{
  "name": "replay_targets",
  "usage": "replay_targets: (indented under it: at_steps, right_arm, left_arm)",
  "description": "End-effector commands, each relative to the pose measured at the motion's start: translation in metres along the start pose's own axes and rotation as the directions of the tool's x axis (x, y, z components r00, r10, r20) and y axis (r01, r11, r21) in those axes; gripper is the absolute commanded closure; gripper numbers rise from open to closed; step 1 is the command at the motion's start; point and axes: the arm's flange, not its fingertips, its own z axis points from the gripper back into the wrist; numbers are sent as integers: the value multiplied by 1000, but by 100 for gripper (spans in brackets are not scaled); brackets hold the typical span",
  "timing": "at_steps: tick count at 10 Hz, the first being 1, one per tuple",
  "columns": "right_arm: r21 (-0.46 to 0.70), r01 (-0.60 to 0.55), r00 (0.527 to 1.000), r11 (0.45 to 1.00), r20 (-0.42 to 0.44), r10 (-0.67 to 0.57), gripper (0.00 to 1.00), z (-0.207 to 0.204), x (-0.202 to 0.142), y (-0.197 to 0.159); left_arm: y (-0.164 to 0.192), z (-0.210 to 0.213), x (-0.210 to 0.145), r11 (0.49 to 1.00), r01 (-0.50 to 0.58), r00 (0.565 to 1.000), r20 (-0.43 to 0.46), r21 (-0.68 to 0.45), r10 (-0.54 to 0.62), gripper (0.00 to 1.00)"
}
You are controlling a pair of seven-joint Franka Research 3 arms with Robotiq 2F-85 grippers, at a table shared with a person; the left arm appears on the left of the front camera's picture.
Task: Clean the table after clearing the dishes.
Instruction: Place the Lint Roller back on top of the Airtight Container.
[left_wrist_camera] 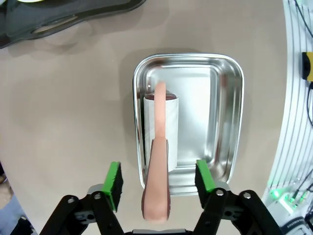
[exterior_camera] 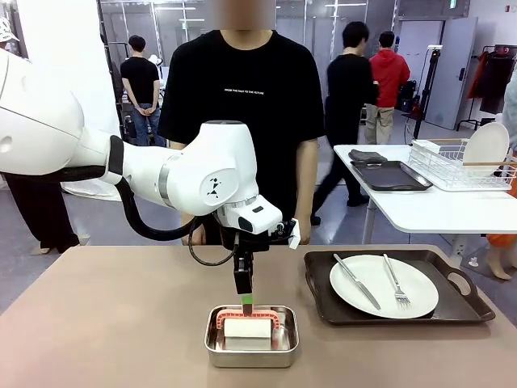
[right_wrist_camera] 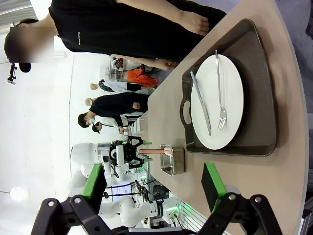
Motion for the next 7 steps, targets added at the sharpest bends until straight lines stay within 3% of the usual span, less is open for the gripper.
replay_targets:
  at_steps: [1, 5, 7]
  right_arm:
    - [1, -3, 1000, 1000, 2, 3, 0, 1, -1, 3]
    - [1, -3, 1000, 1000, 2, 3, 0, 1, -1, 3]
    - [1, -3, 1000, 1000, 2, 3, 0, 1, -1, 3]
  left_arm:
    - [-6, 17, -4, 1000, 0, 1000, 4, -24, 0, 0]
    - [-9, 26, -10, 998, 38, 999, 36, -59, -36, 0]
    - [-5, 21, -2, 1000, -6, 1000, -6, -10, 6, 0]
